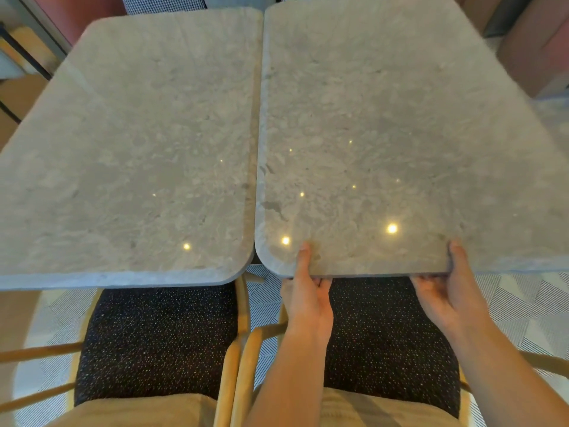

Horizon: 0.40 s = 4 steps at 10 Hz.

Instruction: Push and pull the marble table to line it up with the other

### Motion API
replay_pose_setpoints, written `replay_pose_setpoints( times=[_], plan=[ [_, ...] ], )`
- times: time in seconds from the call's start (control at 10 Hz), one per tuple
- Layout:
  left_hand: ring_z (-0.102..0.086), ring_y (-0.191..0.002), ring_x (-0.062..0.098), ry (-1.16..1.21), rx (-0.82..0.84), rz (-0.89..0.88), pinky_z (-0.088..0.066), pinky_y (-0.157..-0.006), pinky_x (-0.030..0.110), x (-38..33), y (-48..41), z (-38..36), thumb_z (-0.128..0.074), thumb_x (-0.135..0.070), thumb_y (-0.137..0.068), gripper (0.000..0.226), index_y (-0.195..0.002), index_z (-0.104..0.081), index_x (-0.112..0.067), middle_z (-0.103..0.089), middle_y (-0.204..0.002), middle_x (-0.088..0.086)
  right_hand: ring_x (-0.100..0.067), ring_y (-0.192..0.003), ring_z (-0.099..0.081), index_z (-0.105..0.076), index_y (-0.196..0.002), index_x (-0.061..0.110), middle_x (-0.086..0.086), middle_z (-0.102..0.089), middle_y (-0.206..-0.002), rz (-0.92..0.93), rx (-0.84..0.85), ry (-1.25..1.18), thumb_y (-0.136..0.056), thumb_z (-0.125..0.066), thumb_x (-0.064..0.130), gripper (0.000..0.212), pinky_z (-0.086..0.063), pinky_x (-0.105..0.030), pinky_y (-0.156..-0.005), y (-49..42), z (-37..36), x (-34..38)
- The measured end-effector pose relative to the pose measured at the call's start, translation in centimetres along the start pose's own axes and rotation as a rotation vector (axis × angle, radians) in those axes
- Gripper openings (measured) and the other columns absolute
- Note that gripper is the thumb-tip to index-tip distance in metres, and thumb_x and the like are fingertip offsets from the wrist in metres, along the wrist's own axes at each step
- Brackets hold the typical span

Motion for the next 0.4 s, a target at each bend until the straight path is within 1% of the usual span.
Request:
replay_pose_setpoints(
  times=[0.1,0.2,0.3,0.4],
  plan=[
    [-0.07,-0.131,0.027,-0.016,-0.048,0.037,-0.058,-0.109,0.041,0.5,2.3,0.9,-0.07,-0.029,-0.103,0.041,-0.143,-0.061,-0.023,-0.074,-0.136,0.007,-0.028,-0.123,-0.072,-0.06,-0.137,0.012,-0.015,-0.076,-0.133,-0.001,0.021,0.135,-0.105,-0.065,0.025,0.035,-0.052,-0.049,-0.117,2.1,0.2,-0.3],
    [-0.066,-0.137,0.027,-0.113,0.044,-0.026,-0.052,-0.117,0.041,-0.5,7.2,0.7,-0.067,-0.036,-0.105,0.043,-0.145,-0.059,-0.023,-0.068,-0.14,0.003,-0.029,-0.115,-0.074,-0.059,-0.131,0.003,-0.019,-0.073,-0.126,-0.049,0.127,0.5,-0.101,-0.067,0.035,0.044,-0.057,-0.041,-0.102,6.4,-0.1,-2.6],
    [-0.071,-0.132,0.016,-0.262,0.258,-0.223,-0.053,-0.117,0.038,-4.8,13.0,-1.1,-0.079,-0.058,-0.088,0.047,-0.127,-0.069,-0.035,-0.076,-0.137,-0.004,-0.022,-0.108,-0.082,-0.073,-0.118,0.011,-0.012,-0.081,-0.121,0.111,0.319,0.721,-0.076,-0.078,0.059,0.064,-0.061,-0.035,-0.094,12.9,-3.7,-3.4],
    [-0.072,-0.132,0.017,-0.352,0.49,-0.529,-0.055,-0.113,0.038,-11.4,18.7,-2.6,-0.068,-0.055,-0.087,0.031,-0.111,-0.077,-0.038,-0.079,-0.128,-0.006,-0.02,-0.121,-0.077,-0.078,-0.118,0.027,-0.003,-0.079,-0.13,0.412,0.524,0.748,-0.068,-0.08,0.08,0.074,-0.059,-0.035,-0.106,20.2,-8.1,-1.9]
  ],
)
Point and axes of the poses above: each hand's wrist, its own y-axis away from the middle knuckle, its own z-axis out of the back of the hand, x = y × z, the point moved 9 cm from there along -y, towards the middle knuckle
